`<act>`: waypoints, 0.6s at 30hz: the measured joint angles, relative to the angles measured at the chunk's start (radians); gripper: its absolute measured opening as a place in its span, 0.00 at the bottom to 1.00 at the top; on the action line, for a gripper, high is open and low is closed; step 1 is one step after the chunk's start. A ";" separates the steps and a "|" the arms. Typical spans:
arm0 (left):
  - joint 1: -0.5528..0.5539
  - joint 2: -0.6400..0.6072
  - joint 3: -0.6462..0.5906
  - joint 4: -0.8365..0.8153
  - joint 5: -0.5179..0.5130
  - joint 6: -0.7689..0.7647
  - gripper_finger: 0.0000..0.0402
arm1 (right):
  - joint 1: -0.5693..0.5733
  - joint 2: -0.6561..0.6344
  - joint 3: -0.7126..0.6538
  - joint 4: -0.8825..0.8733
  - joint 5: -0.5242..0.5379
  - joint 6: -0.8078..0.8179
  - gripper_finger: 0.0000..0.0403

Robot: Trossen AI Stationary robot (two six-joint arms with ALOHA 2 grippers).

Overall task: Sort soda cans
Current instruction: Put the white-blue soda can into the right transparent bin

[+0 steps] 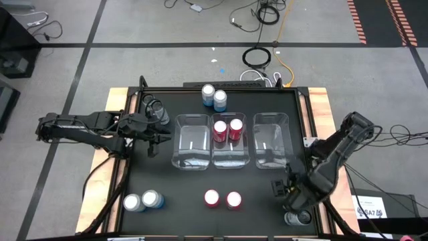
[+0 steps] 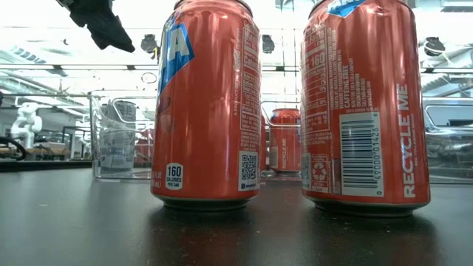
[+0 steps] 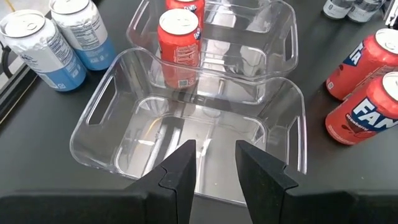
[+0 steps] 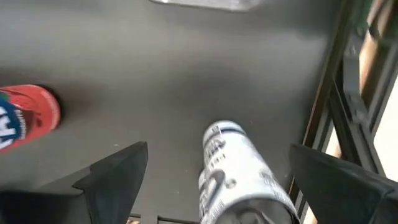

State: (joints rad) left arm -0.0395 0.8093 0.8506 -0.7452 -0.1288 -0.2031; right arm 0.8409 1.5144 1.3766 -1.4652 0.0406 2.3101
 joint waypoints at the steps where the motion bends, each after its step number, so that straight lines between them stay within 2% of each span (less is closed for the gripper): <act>1: 0.000 0.000 0.000 0.000 0.000 0.000 0.31 | 0.015 0.001 0.000 -0.004 -0.007 0.026 0.94; 4: 0.000 0.000 0.000 0.000 -0.003 0.000 0.31 | 0.037 0.005 0.000 0.019 -0.091 0.045 0.94; 12: 0.000 0.000 0.000 0.000 -0.005 0.000 0.31 | 0.055 0.010 0.000 0.068 -0.101 0.050 0.94; 18: 0.000 0.000 0.000 0.000 -0.006 0.000 0.31 | 0.090 0.025 0.000 0.071 -0.158 0.056 0.94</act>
State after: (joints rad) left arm -0.0395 0.8093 0.8507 -0.7452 -0.1345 -0.2026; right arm 0.9310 1.5394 1.3766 -1.3941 -0.1173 2.3660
